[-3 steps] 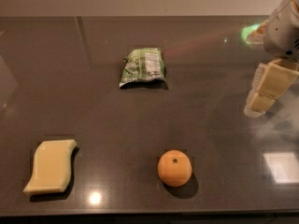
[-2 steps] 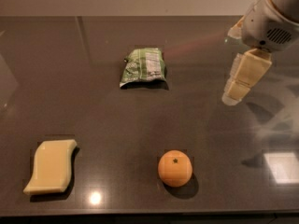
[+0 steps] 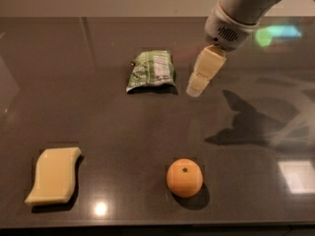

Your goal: Move green jalapeno chip bag near sponge

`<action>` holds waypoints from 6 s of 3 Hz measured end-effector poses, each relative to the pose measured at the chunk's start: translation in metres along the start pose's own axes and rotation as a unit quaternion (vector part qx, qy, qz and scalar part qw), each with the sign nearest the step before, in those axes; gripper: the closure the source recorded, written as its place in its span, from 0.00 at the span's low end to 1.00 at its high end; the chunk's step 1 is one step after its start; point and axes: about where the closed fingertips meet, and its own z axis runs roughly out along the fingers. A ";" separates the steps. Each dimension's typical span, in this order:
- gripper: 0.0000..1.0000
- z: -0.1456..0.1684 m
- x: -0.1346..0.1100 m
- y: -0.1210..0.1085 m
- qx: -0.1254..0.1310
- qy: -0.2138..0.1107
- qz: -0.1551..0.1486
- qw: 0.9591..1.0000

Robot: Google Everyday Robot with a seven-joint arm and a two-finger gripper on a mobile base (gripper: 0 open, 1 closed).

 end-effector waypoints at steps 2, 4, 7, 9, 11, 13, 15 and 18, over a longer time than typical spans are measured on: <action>0.00 0.067 -0.047 -0.023 0.033 0.007 0.087 0.996; 0.00 0.126 -0.070 -0.050 0.039 -0.001 0.132 0.991; 0.43 0.153 -0.081 -0.065 0.016 -0.034 0.115 0.993; 0.88 0.107 -0.084 -0.042 -0.008 -0.079 0.105 0.991; 1.00 0.059 -0.085 0.042 -0.085 -0.111 0.028 0.990; 1.00 0.035 -0.093 0.139 -0.132 -0.162 -0.081 0.975; 0.59 0.046 -0.113 0.184 -0.138 -0.191 -0.130 0.963; 0.00 0.052 -0.125 0.187 -0.139 -0.195 -0.131 0.962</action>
Offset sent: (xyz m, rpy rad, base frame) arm 0.0876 0.0775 -0.0690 0.0345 -0.0316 -0.3063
